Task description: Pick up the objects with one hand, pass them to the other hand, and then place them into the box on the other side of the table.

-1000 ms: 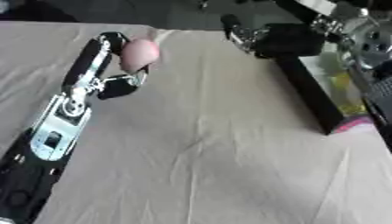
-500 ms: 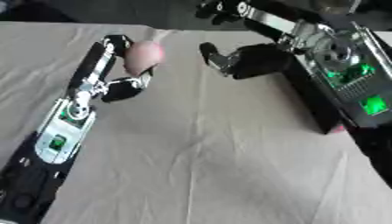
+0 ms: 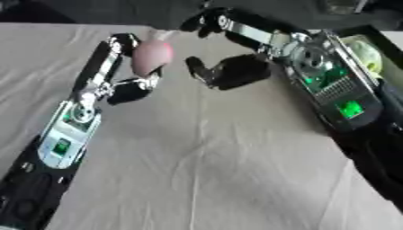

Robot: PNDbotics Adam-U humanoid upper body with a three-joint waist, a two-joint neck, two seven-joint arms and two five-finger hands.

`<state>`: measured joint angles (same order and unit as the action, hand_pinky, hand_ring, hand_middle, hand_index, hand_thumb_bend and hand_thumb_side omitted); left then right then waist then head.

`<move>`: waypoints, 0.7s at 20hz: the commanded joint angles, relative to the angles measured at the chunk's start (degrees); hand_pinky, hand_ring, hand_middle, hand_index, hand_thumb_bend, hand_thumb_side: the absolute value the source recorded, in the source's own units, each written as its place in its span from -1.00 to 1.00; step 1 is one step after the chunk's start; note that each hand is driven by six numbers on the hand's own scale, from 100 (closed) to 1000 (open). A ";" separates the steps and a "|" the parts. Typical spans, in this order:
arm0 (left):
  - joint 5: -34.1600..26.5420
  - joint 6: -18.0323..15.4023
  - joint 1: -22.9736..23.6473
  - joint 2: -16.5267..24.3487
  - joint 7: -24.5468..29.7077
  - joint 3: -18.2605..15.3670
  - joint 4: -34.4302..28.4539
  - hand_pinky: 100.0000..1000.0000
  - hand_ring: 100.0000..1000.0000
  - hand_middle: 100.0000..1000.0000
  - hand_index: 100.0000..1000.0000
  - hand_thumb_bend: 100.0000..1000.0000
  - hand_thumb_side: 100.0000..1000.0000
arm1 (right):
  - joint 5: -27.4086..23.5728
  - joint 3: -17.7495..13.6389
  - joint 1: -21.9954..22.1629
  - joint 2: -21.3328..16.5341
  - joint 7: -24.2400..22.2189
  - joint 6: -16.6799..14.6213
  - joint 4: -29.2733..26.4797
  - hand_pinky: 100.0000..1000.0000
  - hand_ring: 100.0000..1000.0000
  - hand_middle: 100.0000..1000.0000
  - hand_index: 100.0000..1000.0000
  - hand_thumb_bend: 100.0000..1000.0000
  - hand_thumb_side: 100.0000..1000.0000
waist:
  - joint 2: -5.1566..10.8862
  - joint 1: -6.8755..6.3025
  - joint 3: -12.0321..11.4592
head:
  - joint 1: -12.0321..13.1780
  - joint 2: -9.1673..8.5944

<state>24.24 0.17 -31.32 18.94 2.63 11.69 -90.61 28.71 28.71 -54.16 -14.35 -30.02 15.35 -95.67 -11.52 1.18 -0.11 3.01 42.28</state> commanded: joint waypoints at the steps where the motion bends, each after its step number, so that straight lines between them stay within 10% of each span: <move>1: -0.50 -0.26 -1.27 -0.14 0.55 0.36 -1.47 0.35 0.15 0.02 -0.12 -1.00 -0.88 | 1.73 -0.16 -1.42 0.56 0.62 -0.63 0.56 0.89 0.73 0.71 0.80 -1.00 -0.32 | 1.98 0.01 -0.21 | -0.33 0.19; 14: -0.79 -1.03 -1.76 -1.05 2.61 1.62 -2.72 0.35 0.15 0.02 -0.13 -1.00 -0.89 | 3.92 0.51 -1.57 2.26 0.88 -2.31 3.47 0.88 0.73 0.72 0.84 -1.00 -0.30 | 1.66 -0.18 -0.64 | -0.81 0.14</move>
<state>23.77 -0.72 -31.91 17.73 4.94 13.30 -91.94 32.21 29.44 -54.43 -12.13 -29.12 13.36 -91.86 -11.52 1.18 -0.73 2.34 42.28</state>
